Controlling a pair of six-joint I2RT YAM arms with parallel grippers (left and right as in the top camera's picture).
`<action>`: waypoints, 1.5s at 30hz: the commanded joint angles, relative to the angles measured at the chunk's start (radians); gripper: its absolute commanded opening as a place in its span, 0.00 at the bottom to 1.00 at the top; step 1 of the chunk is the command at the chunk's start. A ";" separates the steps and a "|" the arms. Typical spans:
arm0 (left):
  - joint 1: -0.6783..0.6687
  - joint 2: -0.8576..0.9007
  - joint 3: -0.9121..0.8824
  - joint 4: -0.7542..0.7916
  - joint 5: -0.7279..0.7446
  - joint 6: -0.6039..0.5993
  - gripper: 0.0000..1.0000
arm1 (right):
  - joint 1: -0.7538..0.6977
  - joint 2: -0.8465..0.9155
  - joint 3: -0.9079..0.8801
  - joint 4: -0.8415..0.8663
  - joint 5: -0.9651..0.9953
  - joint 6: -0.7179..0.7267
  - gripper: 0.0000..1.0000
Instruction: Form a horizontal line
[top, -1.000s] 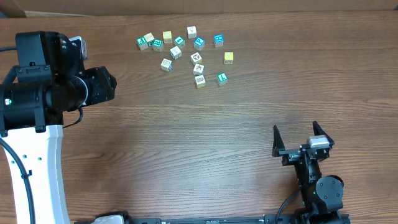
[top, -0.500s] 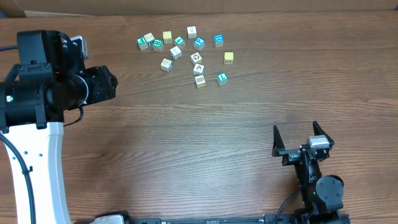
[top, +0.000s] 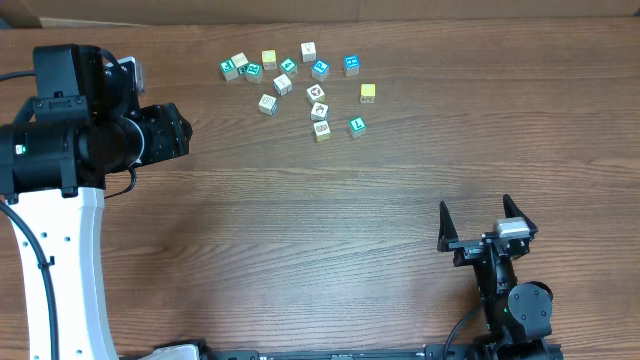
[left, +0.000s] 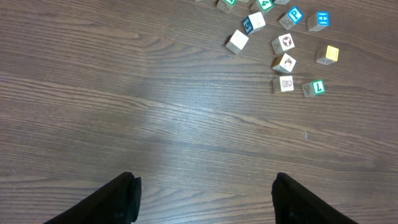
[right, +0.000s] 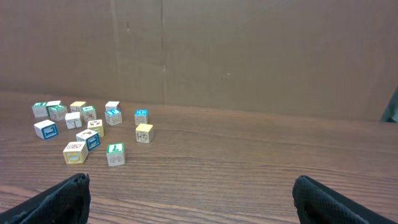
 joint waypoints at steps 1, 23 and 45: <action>-0.003 0.006 -0.007 0.001 0.008 -0.007 0.68 | -0.003 -0.011 -0.010 0.003 -0.005 -0.005 1.00; -0.003 0.006 -0.007 0.002 0.008 -0.013 0.72 | -0.003 -0.011 -0.010 0.003 -0.005 -0.004 1.00; -0.003 0.006 -0.007 0.013 0.061 -0.022 0.04 | -0.003 -0.011 -0.010 0.003 -0.005 -0.004 1.00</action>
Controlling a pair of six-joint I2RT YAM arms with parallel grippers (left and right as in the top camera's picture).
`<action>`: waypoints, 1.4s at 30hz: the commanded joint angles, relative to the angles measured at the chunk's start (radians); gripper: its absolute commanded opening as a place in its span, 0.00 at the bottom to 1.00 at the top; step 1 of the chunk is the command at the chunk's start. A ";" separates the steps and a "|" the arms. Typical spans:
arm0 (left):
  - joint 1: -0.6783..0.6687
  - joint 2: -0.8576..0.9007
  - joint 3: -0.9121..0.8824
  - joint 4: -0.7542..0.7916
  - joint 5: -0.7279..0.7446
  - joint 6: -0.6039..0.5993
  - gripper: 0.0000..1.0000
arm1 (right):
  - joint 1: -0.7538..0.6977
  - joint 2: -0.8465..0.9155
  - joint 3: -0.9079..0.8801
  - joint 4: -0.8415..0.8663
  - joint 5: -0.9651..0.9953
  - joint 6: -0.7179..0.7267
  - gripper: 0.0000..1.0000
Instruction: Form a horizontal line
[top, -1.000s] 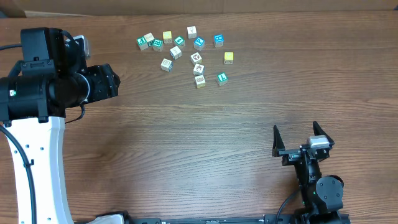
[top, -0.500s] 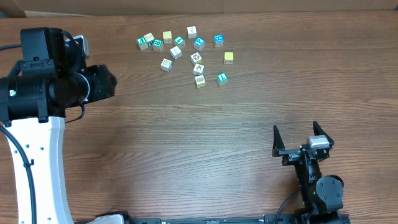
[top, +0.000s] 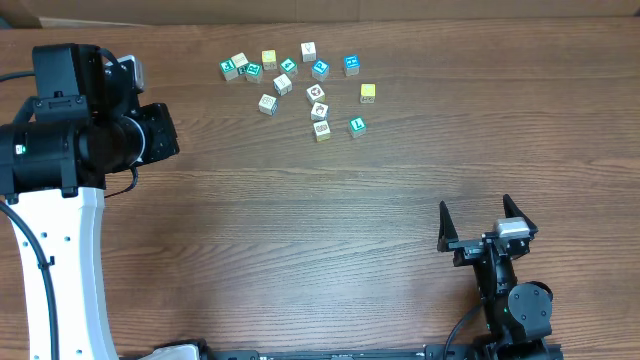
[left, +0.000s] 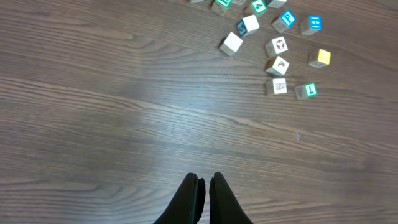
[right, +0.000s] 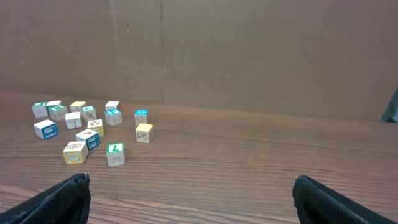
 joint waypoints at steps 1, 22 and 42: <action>-0.003 0.006 -0.007 0.006 0.033 -0.003 0.05 | -0.003 -0.011 -0.010 0.003 -0.005 -0.005 1.00; -0.003 0.056 -0.007 0.004 0.030 -0.003 0.04 | -0.003 -0.011 -0.010 0.003 -0.005 -0.005 1.00; -0.075 0.110 -0.007 0.005 -0.025 -0.051 0.04 | -0.003 -0.011 -0.010 0.003 -0.005 -0.005 1.00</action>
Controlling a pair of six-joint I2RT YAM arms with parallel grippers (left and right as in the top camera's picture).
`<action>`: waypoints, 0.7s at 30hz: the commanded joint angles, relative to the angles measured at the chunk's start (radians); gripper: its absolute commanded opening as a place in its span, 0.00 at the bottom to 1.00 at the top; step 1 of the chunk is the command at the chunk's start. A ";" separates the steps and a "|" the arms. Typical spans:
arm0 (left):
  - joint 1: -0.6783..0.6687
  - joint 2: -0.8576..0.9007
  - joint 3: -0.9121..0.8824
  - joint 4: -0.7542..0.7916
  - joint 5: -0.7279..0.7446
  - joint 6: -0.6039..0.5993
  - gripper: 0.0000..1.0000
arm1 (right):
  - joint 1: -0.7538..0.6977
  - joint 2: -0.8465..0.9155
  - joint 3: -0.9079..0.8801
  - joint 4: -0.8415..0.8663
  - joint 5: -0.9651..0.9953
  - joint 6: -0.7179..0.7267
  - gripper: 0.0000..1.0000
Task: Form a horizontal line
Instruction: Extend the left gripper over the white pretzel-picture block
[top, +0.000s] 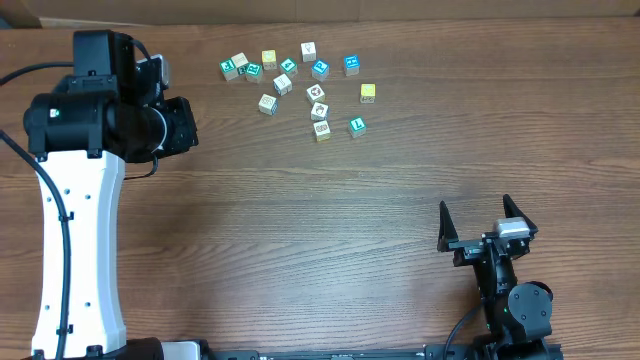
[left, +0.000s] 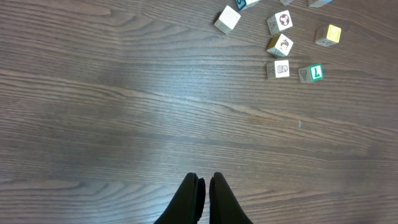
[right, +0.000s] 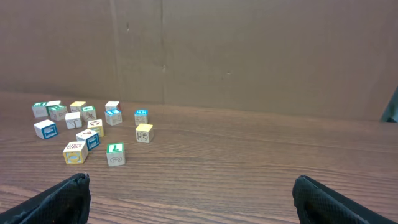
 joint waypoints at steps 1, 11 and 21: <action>-0.014 0.003 -0.006 0.005 -0.021 -0.029 0.04 | -0.003 -0.011 -0.010 0.003 -0.005 -0.005 1.00; -0.024 0.003 -0.006 0.017 -0.022 -0.047 0.05 | -0.003 -0.011 -0.010 0.003 -0.005 -0.005 1.00; -0.068 0.054 0.006 0.086 -0.021 -0.084 0.38 | -0.003 -0.011 -0.010 0.003 -0.005 -0.005 1.00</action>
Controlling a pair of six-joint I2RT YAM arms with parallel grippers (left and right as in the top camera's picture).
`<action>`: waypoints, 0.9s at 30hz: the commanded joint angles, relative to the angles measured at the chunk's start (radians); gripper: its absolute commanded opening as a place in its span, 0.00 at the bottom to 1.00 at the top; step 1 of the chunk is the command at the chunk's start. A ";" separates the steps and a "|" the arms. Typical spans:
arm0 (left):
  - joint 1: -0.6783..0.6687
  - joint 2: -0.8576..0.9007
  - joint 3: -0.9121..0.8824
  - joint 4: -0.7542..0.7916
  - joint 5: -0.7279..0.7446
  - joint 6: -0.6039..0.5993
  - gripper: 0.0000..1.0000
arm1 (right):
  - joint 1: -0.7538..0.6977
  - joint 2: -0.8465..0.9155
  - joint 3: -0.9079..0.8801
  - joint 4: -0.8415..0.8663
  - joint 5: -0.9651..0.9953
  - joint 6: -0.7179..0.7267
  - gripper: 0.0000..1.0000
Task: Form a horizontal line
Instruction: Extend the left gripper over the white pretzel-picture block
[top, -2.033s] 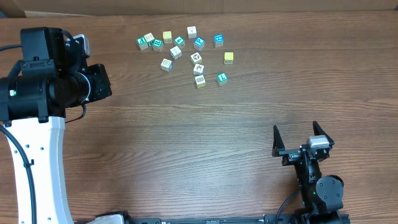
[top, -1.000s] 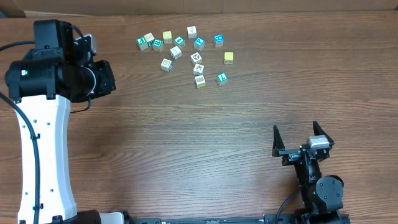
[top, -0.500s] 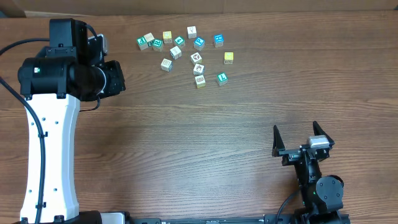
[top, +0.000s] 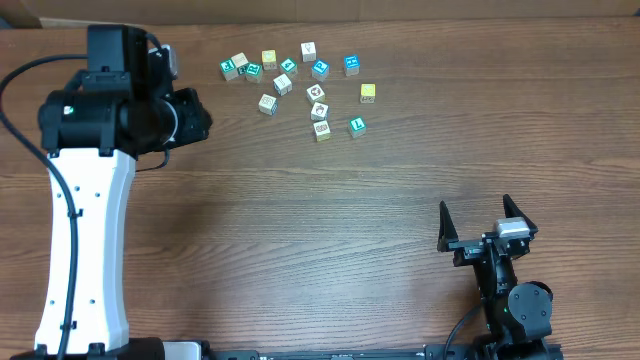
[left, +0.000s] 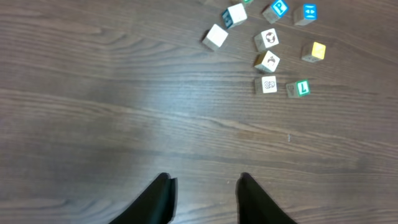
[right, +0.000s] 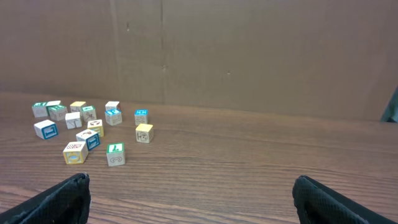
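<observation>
Several small lettered wooden blocks lie scattered at the back middle of the table, in no line. They include a yellow block and a green-faced block on the right side. My left gripper is open with nothing between its fingers. It hangs over bare wood to the left of the cluster, with a white block the nearest. The left arm covers it from above. My right gripper stands wide open and empty near the front right, far from the blocks.
A brown cardboard wall rises behind the table's far edge. The left arm's white link runs down the left side of the table. Bare wood table lies between the blocks and the right gripper.
My left gripper has opened from shut. The left arm sits slightly further right and toward the back, closer to the blocks. The blocks and the right arm have not moved.
My left gripper was wide open over bare wood at the left. It was then shut in about the same place. Later, still shut, it stood nearer the blocks, and now it is open there. No block has moved, and the right arm stayed still.
</observation>
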 joint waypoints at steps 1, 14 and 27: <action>-0.028 0.061 0.018 0.010 -0.008 -0.026 0.43 | -0.003 -0.011 -0.010 0.003 -0.004 -0.005 1.00; -0.142 0.321 0.061 0.234 -0.075 0.064 0.68 | -0.003 -0.011 -0.010 0.003 -0.004 -0.005 1.00; -0.159 0.512 0.061 0.409 -0.085 0.087 0.71 | -0.003 -0.011 -0.010 0.003 -0.004 -0.005 1.00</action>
